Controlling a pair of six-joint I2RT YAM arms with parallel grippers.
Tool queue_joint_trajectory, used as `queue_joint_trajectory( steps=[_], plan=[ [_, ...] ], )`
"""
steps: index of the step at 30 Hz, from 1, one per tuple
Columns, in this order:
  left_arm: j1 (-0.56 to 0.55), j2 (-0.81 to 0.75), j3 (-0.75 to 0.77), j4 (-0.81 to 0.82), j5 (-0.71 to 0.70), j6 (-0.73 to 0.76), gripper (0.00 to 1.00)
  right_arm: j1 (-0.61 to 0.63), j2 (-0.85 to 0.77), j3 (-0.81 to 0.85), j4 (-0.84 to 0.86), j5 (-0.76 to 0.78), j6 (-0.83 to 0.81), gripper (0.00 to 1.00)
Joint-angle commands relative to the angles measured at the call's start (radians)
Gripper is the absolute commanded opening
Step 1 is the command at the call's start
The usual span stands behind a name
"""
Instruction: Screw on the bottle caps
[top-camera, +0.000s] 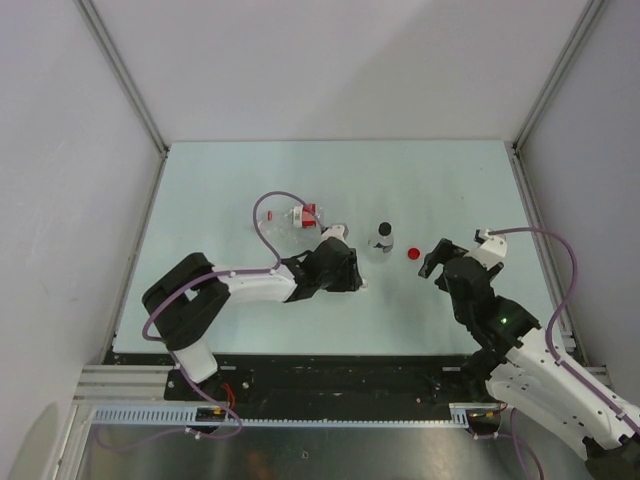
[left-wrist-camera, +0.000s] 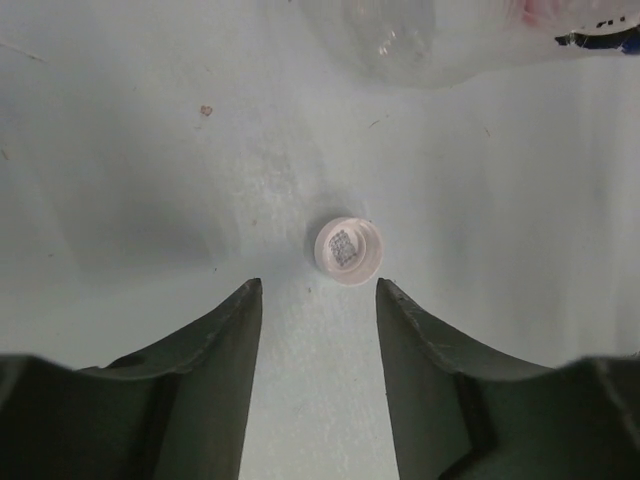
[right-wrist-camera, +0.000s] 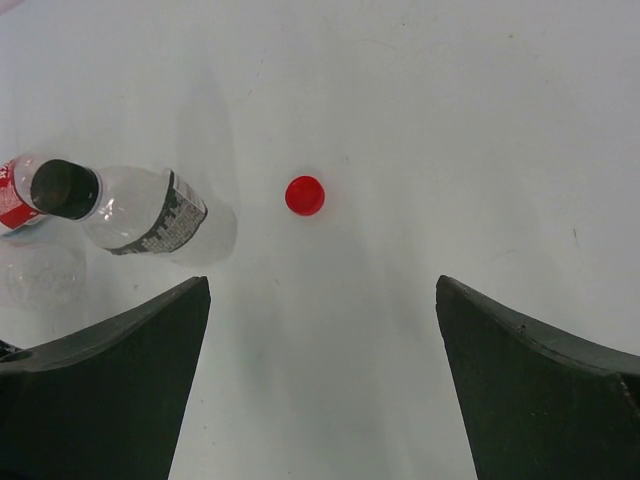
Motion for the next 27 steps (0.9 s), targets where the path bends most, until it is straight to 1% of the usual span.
queue_joint_trajectory(
  steps=[1, 7, 10, 15, 20, 25, 27],
  plan=[
    [-0.003, 0.041, 0.062, 0.034, -0.010, -0.023, 0.51, -0.005, -0.015, -0.008, -0.005, 0.029, 0.031, 0.99],
    [-0.002, 0.095, 0.092, 0.034, -0.020, -0.030, 0.47, -0.007, -0.031, -0.017, -0.022, 0.048, 0.042, 0.99],
    [-0.003, 0.106, 0.089, 0.034, -0.013, -0.027, 0.43, -0.008, -0.036, -0.021, -0.024, 0.054, 0.045, 0.99],
    [-0.004, 0.117, 0.077, 0.034, -0.017, -0.021, 0.42, -0.012, -0.037, -0.030, -0.019, 0.061, 0.052, 0.99],
    [-0.012, 0.135, 0.093, 0.024, -0.008, -0.015, 0.35, -0.015, -0.034, -0.037, -0.014, 0.059, 0.049, 0.99],
    [-0.020, 0.144, 0.105, -0.010, -0.042, -0.012, 0.32, -0.018, -0.035, -0.048, -0.007, 0.053, 0.053, 0.99],
    [-0.028, 0.158, 0.126, -0.048, -0.064, -0.007, 0.29, -0.018, -0.036, -0.053, -0.002, 0.051, 0.051, 0.99]
  ],
)
